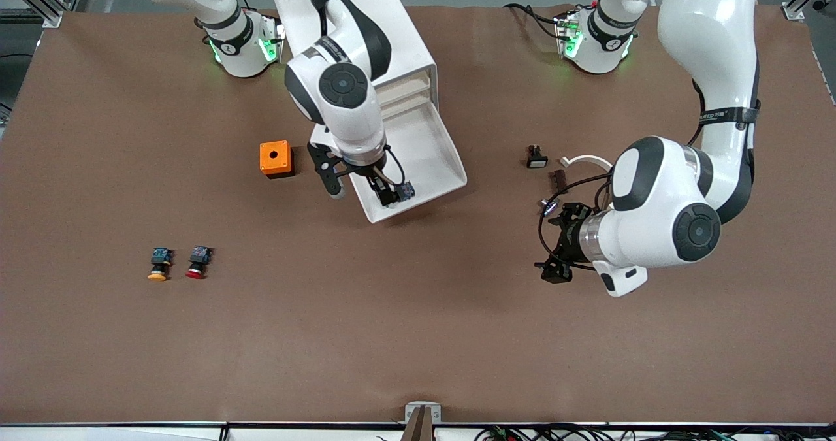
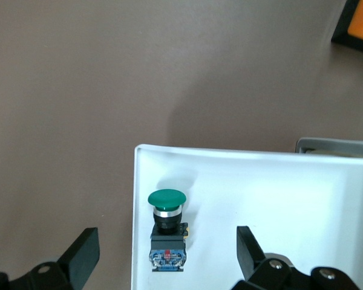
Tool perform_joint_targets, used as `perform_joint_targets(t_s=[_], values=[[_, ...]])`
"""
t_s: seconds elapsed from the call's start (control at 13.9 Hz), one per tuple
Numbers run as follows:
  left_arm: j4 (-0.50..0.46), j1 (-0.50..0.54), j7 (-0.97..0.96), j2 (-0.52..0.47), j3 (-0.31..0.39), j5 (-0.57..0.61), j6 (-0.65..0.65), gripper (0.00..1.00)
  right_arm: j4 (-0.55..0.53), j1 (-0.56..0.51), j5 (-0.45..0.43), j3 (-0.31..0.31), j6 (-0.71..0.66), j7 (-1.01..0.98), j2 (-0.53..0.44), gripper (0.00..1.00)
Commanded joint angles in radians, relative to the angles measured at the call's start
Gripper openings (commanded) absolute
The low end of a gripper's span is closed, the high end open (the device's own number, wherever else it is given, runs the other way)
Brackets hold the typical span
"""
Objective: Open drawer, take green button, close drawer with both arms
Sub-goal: 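Release the drawer with the left gripper while the right gripper reaches in, then grasp the green push button with the right gripper while the left gripper returns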
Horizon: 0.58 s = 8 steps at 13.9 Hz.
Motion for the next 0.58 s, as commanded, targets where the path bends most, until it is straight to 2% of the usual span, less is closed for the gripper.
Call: perform_joint_targets(t_s=[0.0, 0.29, 0.5], values=[[-0.019, -0.024, 0.206, -0.017, -0.001, 0.071, 0.001, 1.00, 0.071, 0.029, -0.019, -0.015, -0.012, 0.063, 0.073, 1.00], [-0.035, -0.098, 0.344, -0.001, -0.005, 0.166, 0.047, 1.00, 0.099, 0.052, -0.040, -0.015, -0.010, 0.092, 0.130, 1.00], [-0.085, -0.121, 0.361, 0.006, -0.022, 0.174, 0.134, 1.00, 0.103, 0.064, -0.046, -0.015, 0.016, 0.112, 0.158, 1.00]])
